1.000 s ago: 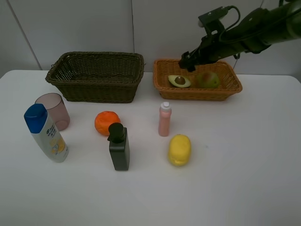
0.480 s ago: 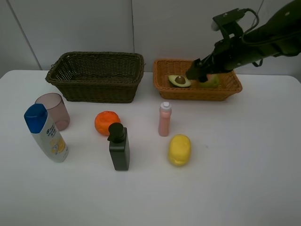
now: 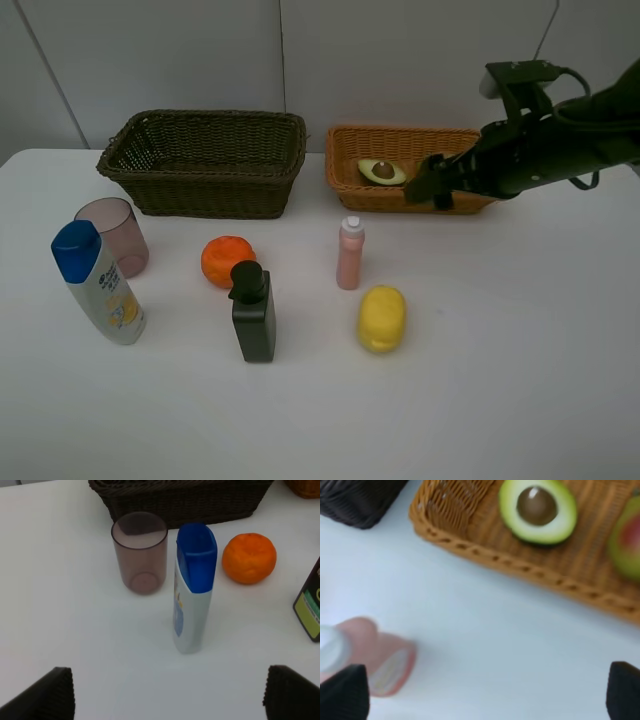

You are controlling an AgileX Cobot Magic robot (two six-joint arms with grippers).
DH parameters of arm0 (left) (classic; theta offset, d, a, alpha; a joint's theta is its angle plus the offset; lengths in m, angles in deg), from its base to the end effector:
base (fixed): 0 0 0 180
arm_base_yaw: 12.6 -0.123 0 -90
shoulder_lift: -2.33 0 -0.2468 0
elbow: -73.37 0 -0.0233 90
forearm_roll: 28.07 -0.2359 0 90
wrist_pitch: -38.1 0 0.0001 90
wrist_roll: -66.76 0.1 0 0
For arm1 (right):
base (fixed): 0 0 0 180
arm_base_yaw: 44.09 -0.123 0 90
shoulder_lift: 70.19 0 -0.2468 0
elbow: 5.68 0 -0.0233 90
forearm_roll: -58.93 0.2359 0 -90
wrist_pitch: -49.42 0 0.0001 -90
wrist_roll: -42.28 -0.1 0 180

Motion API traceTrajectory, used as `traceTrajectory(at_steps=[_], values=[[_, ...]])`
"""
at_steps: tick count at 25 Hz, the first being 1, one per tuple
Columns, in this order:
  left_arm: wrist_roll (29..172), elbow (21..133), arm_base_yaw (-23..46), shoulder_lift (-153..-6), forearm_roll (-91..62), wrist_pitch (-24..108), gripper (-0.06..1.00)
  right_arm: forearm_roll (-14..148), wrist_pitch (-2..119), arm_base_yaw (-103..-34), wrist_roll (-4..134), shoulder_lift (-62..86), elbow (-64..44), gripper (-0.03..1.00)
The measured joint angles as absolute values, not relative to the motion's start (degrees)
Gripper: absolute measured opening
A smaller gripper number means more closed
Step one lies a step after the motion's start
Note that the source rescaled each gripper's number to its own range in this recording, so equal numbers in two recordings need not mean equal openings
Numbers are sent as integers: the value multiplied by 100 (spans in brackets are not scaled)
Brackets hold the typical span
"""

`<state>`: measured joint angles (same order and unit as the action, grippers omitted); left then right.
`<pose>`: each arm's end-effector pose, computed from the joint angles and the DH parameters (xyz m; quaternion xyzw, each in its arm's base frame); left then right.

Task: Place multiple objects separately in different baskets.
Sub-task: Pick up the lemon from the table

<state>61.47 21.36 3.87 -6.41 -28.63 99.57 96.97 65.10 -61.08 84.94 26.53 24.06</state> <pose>0.0339 -0.0091 0.2427 0.0853 0.8714 -0.0864 0.4754 0.2793 0.1028 0.1723 -0.2121 0.9092 0.1123 0.3402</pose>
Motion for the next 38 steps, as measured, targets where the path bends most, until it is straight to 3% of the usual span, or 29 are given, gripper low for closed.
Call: traceTrajectory(at_steps=[16, 38], values=[[6147, 2136, 387, -641, -2863, 9957, 100, 7671, 6826, -7215, 4063, 3081, 2667, 100], [6147, 2136, 387, -641, -2863, 9957, 100, 8207, 6719, -7545, 3546, 4192, 2667, 100]])
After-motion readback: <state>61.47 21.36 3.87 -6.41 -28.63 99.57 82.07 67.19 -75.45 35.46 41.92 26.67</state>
